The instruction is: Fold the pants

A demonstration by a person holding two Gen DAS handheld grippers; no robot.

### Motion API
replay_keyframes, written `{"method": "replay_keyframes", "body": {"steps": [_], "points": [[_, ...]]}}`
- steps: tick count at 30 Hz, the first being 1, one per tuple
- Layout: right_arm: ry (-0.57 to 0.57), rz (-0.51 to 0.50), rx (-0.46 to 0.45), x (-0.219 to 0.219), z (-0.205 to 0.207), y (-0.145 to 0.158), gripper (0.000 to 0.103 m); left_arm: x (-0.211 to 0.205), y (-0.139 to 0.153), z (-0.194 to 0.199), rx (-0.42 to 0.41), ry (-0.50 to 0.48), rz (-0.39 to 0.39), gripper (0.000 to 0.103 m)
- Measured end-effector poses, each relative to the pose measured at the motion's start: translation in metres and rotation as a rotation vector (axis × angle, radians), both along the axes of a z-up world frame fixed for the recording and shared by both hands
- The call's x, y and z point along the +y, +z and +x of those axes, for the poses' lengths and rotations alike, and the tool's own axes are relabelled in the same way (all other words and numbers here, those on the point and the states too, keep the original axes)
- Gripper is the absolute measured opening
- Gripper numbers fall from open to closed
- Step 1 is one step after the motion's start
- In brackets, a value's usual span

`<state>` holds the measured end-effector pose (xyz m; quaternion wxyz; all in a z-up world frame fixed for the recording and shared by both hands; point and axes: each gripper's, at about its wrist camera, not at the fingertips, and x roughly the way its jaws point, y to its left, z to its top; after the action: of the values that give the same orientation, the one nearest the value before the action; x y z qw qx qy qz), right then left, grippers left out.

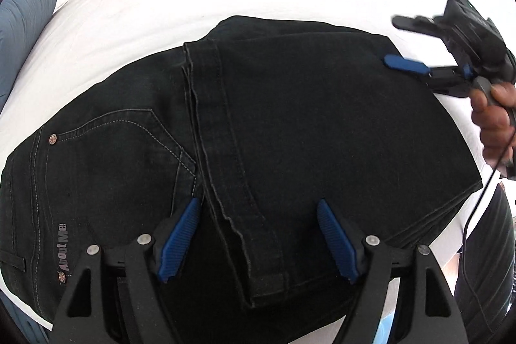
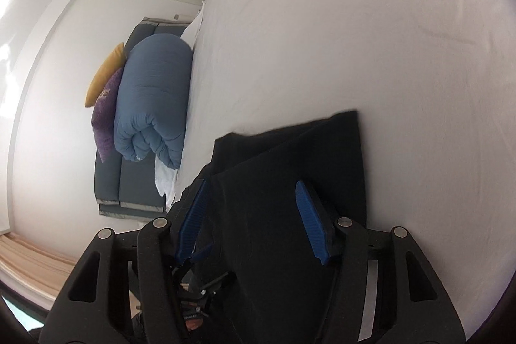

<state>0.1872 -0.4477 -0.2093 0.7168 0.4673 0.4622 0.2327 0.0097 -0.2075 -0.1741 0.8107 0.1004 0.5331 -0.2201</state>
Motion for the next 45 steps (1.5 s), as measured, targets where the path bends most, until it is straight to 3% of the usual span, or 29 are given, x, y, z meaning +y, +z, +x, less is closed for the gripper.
{"method": "replay_keyframes", "body": {"steps": [4,16,19,23,27,32,35,38,41,45], "points": [[0.117,-0.04,-0.001,0.036,-0.031,-0.003,0.054,0.002,0.0,-0.003,-0.005,-0.002,0.003,0.078],[0.242,-0.016,0.012,0.074,-0.14,0.023,0.056,0.001,-0.011,0.006,-0.002,0.017,-0.007,0.079],[0.315,-0.115,0.017,0.086,-0.156,0.037,0.058,0.001,-0.011,0.008,-0.005,0.02,-0.008,0.079],[0.275,-0.09,-0.069,0.079,-0.146,0.063,0.057,0.002,-0.012,0.003,-0.008,0.02,-0.013,0.079],[0.218,-0.041,-0.112,0.075,-0.109,0.075,0.057,0.005,-0.007,-0.001,-0.008,0.02,-0.016,0.079],[0.16,-0.007,-0.031,0.072,-0.056,0.05,0.057,0.008,-0.007,0.0,-0.008,0.028,-0.027,0.079],[0.121,-0.067,0.116,0.073,-0.037,0.014,0.055,0.01,-0.007,0.0,-0.009,0.031,-0.035,0.08],[0.073,-0.035,0.094,0.07,-0.039,0.013,0.055,0.014,-0.007,-0.001,-0.012,0.035,-0.049,0.08],[0.084,-0.074,0.08,0.073,-0.044,0.021,0.055,0.029,0.005,-0.005,-0.007,0.072,-0.119,0.08],[0.1,-0.084,0.06,0.082,-0.045,0.042,0.058,0.081,0.028,-0.023,-0.051,0.237,-0.26,0.08]]}}
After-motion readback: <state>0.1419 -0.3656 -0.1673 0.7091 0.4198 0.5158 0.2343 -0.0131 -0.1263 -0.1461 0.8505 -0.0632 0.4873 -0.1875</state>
